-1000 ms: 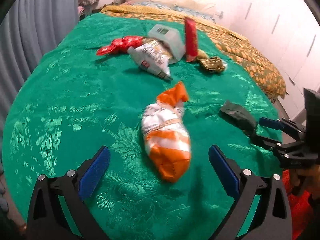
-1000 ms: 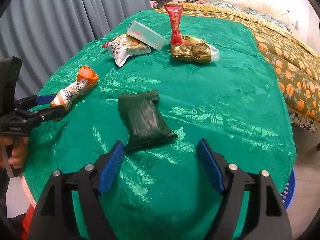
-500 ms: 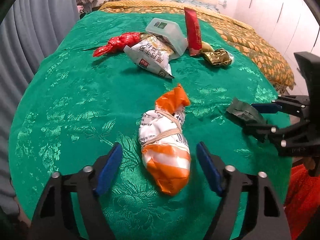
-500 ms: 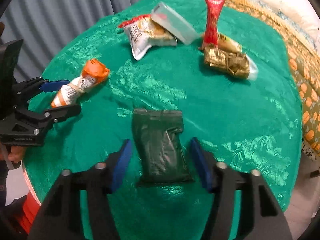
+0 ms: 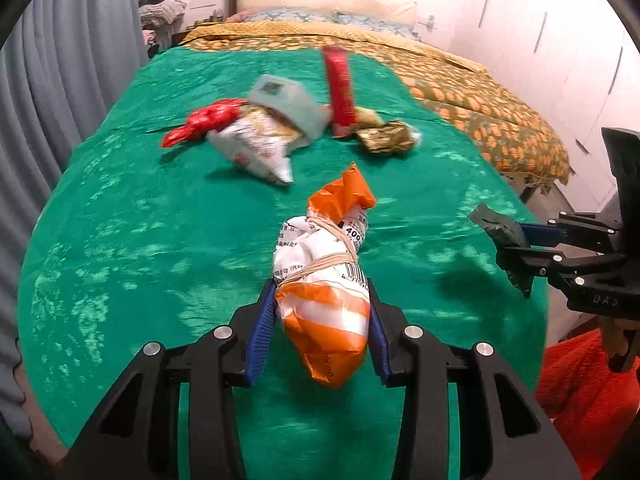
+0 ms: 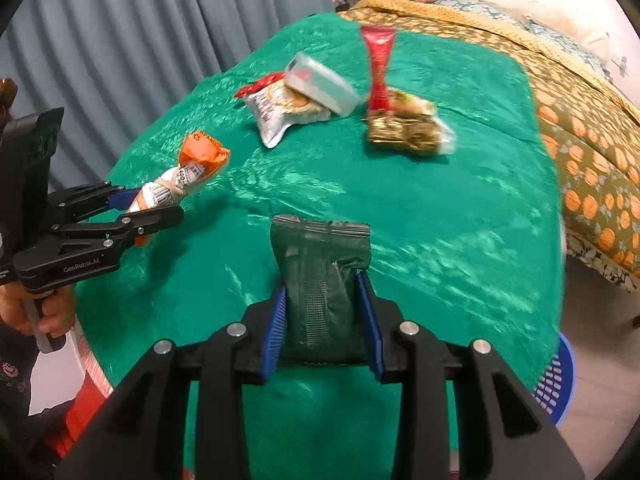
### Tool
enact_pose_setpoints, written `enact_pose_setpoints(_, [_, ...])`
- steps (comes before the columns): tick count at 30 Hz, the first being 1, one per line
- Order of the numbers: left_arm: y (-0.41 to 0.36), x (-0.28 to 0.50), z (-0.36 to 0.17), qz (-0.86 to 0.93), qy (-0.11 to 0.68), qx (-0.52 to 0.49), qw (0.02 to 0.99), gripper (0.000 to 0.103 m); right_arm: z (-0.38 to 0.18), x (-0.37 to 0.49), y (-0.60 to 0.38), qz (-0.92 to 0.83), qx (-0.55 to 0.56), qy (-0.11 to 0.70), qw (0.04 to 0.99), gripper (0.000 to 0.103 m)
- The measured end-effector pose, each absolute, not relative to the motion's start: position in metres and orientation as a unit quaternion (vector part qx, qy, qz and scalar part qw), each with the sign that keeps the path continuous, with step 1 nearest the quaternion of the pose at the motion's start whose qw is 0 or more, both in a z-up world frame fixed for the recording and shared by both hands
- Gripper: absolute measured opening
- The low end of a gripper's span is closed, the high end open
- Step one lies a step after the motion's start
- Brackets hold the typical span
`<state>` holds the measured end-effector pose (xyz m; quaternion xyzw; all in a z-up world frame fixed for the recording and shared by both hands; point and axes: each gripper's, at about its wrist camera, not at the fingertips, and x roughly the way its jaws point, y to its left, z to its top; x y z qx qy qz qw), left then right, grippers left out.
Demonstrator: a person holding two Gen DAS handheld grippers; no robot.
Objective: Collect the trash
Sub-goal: 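Carry snack bag and green packet over the blue wastebasket and open both tools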
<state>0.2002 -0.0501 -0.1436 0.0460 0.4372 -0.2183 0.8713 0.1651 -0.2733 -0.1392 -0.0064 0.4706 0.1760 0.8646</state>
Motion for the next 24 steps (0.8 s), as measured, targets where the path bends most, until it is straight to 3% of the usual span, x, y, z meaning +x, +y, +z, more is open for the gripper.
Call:
enact_pose_setpoints(9, [-0.155, 0.187, -0.136, -0.291, 0.450, 0.060, 0.842, 0.041, -0.136, 0.139, -0.384, 0.086, 0.027, 0.453, 0.887, 0.033])
enact_pose_setpoints(15, [-0.266, 0.174, -0.133, -0.358, 0.446, 0.086, 0.816, 0.041, -0.153, 0.129, -0.482, -0.005, 0.055, 0.457, 0.888, 0.033])
enact_pose_setpoints(24, [-0.411, 0.170, -0.182, -0.398, 0.474, 0.117, 0.777, 0.042, -0.203, 0.126, -0.586, -0.072, 0.118, 0.477, 0.868, 0.034])
